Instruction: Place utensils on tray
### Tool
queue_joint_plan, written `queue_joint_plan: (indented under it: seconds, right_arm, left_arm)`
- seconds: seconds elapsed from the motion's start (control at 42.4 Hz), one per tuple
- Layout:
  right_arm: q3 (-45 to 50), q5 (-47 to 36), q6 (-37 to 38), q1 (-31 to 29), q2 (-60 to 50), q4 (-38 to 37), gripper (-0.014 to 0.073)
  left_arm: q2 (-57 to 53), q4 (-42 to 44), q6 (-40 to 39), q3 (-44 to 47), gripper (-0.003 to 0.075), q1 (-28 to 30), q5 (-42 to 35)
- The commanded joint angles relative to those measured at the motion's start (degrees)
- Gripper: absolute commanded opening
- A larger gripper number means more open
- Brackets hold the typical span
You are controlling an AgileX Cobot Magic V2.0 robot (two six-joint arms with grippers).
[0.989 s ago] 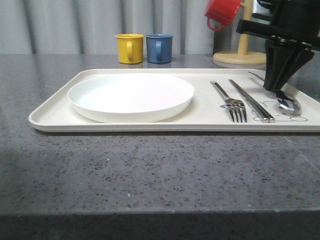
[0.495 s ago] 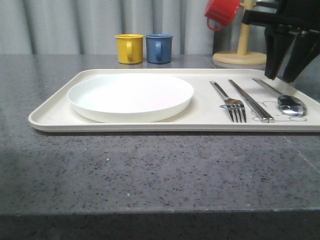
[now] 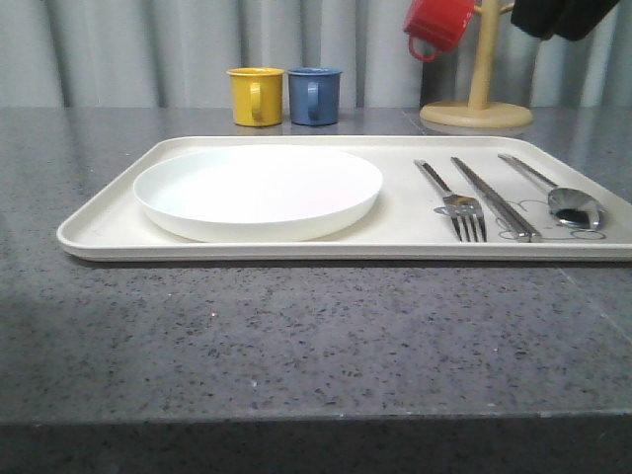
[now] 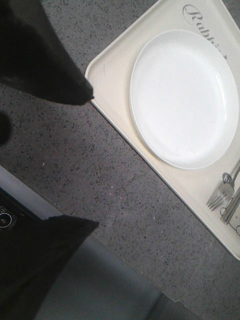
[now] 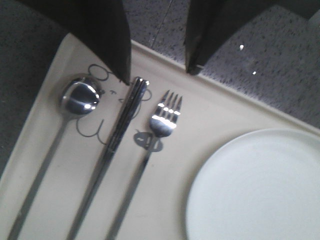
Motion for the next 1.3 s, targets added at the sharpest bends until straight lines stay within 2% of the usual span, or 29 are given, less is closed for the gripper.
queue_joint_plan:
  seconds: [0.0,0.236,0.589,0.801,1.06,1.131,1.272]
  right_arm:
    - [2.7,-5.3,-3.3,2.5,-6.7,-0.6,0.0304]
    - [14.5,-10.8,-3.4,5.1,-21.4,-0.8,0.0304]
    - [27.5,-12.0,-2.9,5.1,-43.3,-3.1,0.0304]
    - [30.0,-12.1,-2.9,5.1,-50.0,-3.8,0.0304]
    - [30.1,-12.5,-2.9,5.1,-50.9,-5.1,0.0301]
    - [30.1,-12.6,-2.9,5.1,-50.9,-5.1,0.0264]
    - [30.1,-13.0,-2.9,5.1,-50.9,-5.1,0.0079]
  left_arm:
    - [-0.2,0.1,-0.6,-1.5,0.0471,-0.5,-3.8]
    - [-0.2,0.1,-0.6,-1.5,0.0471,-0.5,-3.8]
    - [-0.2,0.1,-0.6,-1.5,0.0471,-0.5,-3.8]
    - [-0.2,0.1,-0.6,-1.5,0.0471,-0.5,-3.8]
    - [-0.2,0.0,-0.6,-1.5,0.0462,-0.5,-3.8]
    - [-0.2,0.0,-0.6,-1.5,0.0424,-0.5,-3.8]
    - [-0.2,0.0,-0.6,-1.5,0.0293,-0.5,-3.8]
